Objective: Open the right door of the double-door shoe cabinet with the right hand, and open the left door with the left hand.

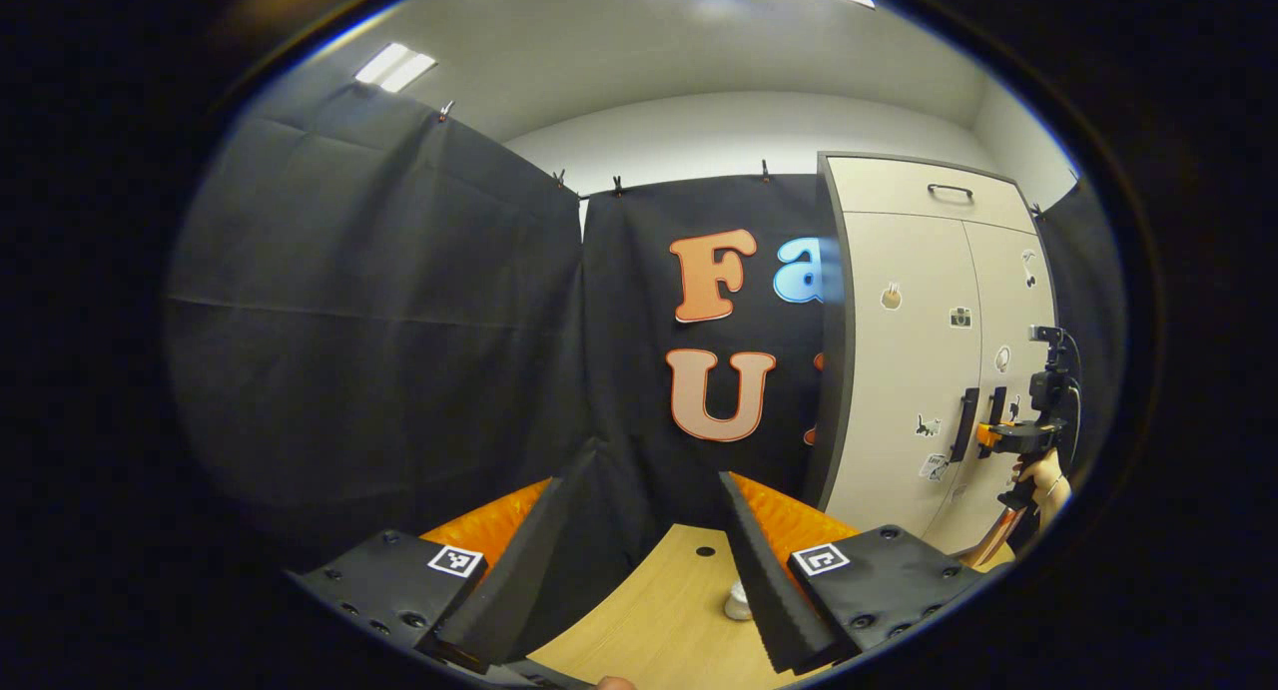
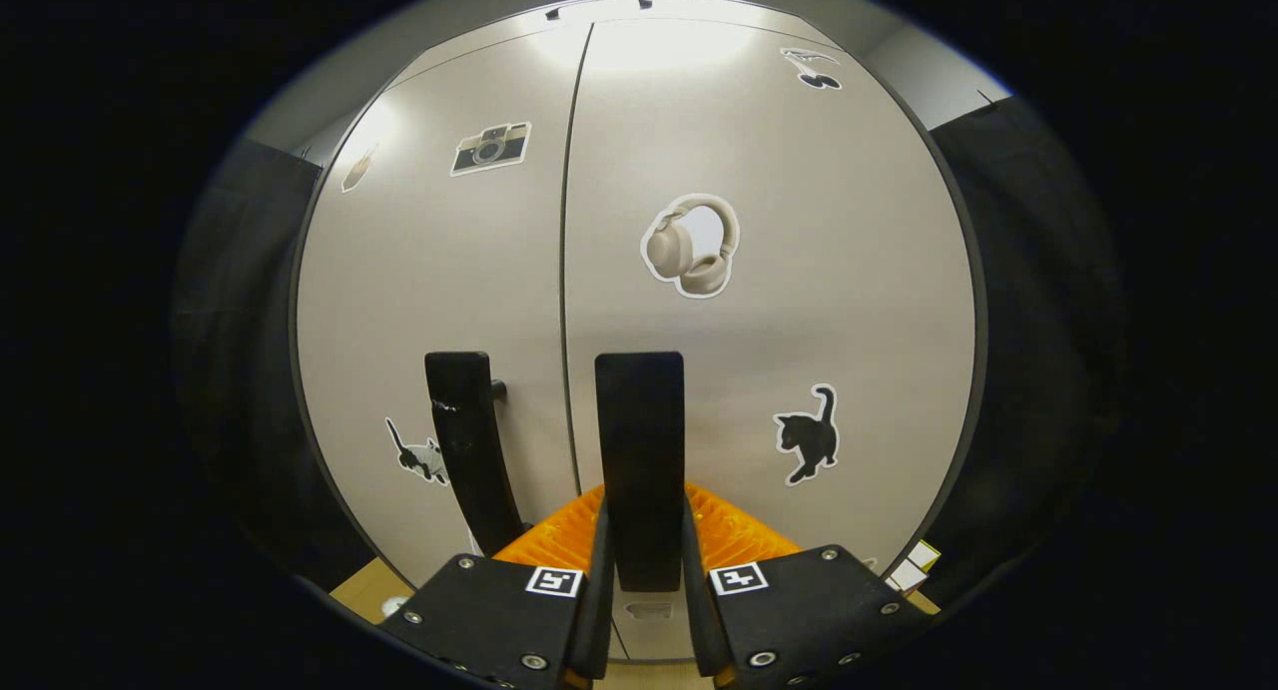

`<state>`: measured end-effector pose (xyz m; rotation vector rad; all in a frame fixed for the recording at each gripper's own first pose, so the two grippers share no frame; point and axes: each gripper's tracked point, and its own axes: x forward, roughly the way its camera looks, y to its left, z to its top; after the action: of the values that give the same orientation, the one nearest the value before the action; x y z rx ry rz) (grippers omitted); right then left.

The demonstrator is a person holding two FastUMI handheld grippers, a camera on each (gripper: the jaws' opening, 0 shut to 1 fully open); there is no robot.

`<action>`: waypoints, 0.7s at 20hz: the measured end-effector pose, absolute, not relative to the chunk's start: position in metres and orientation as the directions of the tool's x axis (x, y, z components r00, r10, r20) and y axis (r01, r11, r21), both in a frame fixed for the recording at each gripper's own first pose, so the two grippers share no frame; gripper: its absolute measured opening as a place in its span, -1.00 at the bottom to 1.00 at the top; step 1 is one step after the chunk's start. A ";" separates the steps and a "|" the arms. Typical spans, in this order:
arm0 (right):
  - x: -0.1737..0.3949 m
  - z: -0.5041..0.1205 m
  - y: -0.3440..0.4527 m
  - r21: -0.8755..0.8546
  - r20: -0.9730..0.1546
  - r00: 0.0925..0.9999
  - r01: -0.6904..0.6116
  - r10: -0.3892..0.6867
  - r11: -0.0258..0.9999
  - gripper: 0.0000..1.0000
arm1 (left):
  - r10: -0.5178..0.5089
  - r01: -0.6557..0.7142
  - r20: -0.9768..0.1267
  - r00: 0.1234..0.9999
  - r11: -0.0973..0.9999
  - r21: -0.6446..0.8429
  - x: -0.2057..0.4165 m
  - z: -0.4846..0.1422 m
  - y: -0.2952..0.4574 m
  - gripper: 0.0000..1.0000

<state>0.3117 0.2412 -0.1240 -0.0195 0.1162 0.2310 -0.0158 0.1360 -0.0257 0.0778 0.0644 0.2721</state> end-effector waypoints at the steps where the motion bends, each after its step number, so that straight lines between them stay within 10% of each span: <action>1: 0.309 -0.124 0.240 -0.002 -0.115 0.967 -0.229 0.227 0.973 -0.38 | 0.272 -0.267 -0.052 0.961 0.960 0.085 -0.020 -0.025 0.137 0.93; 14: 0.273 -0.117 0.221 0.008 -0.105 0.970 -0.220 0.219 0.976 -0.77 | 0.280 -0.277 -0.040 0.959 0.958 0.073 -0.068 -0.013 0.147 0.93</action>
<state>0.2733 0.2214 -0.1175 -0.0042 0.1058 0.2218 -0.0677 0.1474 -0.0132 0.0666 0.0501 0.2823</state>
